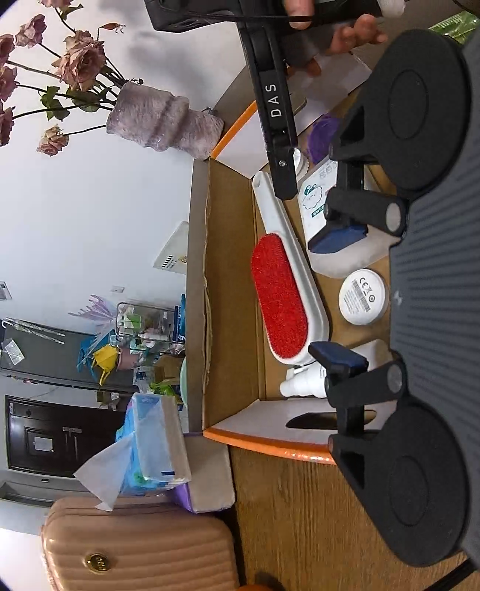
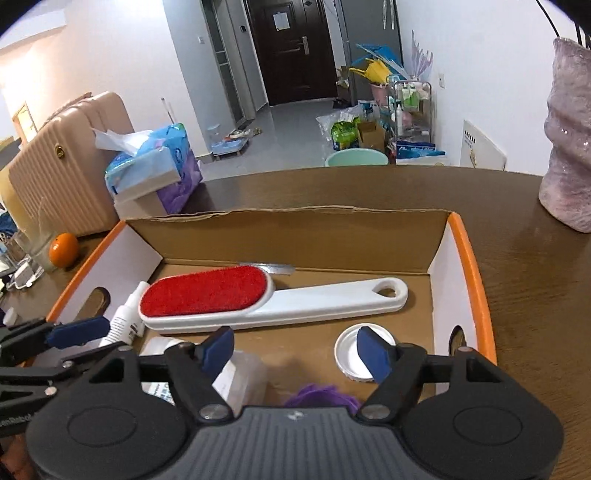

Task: Organize rigid objects
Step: 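Open both grippers to drop the purple cap and white disc, then withdraw both grippers from the box toward the remaining items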

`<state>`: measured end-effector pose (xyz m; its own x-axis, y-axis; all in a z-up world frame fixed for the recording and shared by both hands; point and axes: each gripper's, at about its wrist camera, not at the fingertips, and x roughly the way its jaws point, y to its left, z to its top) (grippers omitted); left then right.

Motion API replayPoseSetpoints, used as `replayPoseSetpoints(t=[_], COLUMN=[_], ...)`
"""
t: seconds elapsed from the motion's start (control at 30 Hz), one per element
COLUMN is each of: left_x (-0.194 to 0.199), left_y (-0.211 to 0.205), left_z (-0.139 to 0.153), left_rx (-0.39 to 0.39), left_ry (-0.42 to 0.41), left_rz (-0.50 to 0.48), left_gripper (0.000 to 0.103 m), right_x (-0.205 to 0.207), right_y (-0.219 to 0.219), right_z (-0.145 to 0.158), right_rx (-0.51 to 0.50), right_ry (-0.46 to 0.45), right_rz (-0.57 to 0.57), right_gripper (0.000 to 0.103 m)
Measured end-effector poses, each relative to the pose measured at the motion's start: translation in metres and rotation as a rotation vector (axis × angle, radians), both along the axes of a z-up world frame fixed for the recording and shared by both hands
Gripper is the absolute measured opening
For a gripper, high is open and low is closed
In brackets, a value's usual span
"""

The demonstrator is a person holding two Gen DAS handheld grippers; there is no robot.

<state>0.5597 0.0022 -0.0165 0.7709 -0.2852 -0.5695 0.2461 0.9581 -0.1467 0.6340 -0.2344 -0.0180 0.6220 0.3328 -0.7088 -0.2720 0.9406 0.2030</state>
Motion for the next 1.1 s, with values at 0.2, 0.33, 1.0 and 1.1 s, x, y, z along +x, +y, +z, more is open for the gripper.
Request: replayPoseSetpoints(t=[0.2, 0.33, 1.0, 1.1], left_x=[-0.009, -0.021, -0.213, -0.253], left_y=[0.000, 0.001, 0.011, 0.012], left_z=[0.001, 0.010, 0.125, 0.125], left_rx=[0.001, -0.005, 0.011, 0.002], left_ry=[-0.009, -0.005, -0.291, -0.342], left_rz=[-0.009, 0.024, 0.062, 0.073], left_gripper=[0.055, 0.060, 0.096, 0.100], right_x=[-0.007, -0.017, -0.207, -0.248], right_y=[-0.003, -0.008, -0.032, -0.031], right_z=[0.003, 0.008, 0.114, 0.116], right_rx=[-0.039, -0.035, -0.047, -0.053], right_ry=[-0.036, -0.042, -0.284, -0.360], right_rz=[-0.017, -0.019, -0.027, -0.027], right_gripper=[0.073, 0.072, 0.079, 0.080])
